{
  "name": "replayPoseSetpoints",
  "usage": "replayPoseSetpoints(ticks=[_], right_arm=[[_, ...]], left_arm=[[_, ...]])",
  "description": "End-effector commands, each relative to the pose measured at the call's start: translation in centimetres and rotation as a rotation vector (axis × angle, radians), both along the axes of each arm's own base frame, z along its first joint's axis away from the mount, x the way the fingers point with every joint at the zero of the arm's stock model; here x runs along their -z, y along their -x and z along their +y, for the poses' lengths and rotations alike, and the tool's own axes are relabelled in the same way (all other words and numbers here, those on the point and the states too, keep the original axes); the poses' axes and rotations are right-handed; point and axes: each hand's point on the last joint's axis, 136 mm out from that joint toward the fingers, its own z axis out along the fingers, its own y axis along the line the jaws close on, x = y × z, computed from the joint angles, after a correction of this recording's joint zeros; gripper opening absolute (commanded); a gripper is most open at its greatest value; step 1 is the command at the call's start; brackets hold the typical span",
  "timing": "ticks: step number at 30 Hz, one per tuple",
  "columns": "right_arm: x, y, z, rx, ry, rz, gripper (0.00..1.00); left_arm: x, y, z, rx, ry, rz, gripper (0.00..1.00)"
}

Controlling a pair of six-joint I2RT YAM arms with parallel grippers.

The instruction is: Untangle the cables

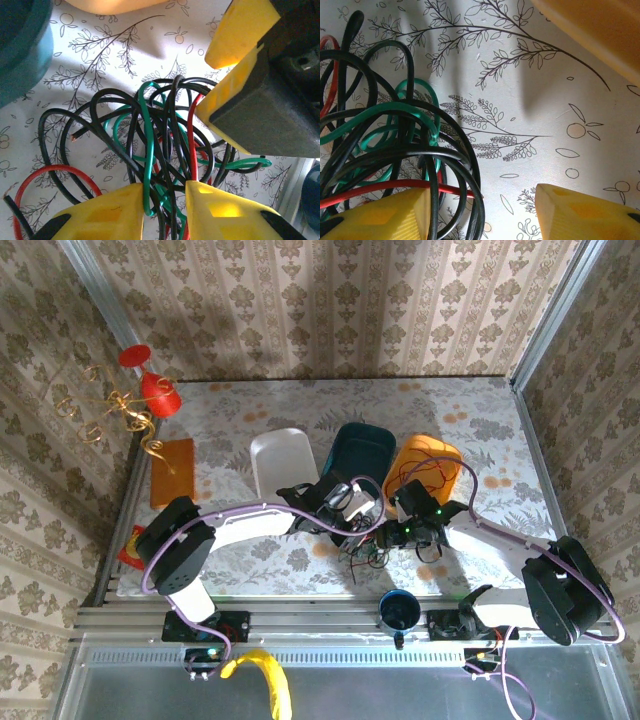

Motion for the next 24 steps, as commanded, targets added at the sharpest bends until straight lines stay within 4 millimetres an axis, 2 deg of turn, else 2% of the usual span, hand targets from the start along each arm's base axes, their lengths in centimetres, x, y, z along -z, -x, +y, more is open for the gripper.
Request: replayPoseSetpoints(ticks=[1,6,9,11,15,19,24], right_arm=[[0.0,0.3,-0.1,0.017,-0.015,0.012,0.58],[-0.1,0.4,-0.2,0.019,-0.016,0.013,0.58],[-0.1,0.3,-0.1,0.02,-0.02,0.013,0.58],[-0.1,0.3,-0.2,0.023,-0.02,0.015,0.58],[-0.1,0.3,-0.2,0.031,-0.025,0.016,0.57],[-0.1,0.2,-0.2,0.037,-0.029,0.018,0.57],[-0.2,0.2,-0.3,0.041,-0.03,0.018,0.57]], left_arm=[[-1.4,1.1,0.0,0.051,0.027,-0.006,0.32],[-2.8,0.4,-0.1,0.04,0.049,-0.074,0.48],[-3.6,-0.1,-0.1,0.033,0.057,-0.118,0.52],[-4.0,-0.1,-0.2,0.04,0.063,-0.138,0.52],[-4.1,0.7,-0.8,0.082,0.065,-0.117,0.44],[-3.0,1.5,-1.2,0.112,0.043,-0.092,0.43],[-2.1,1.5,-1.5,0.115,0.034,-0.078,0.41]])
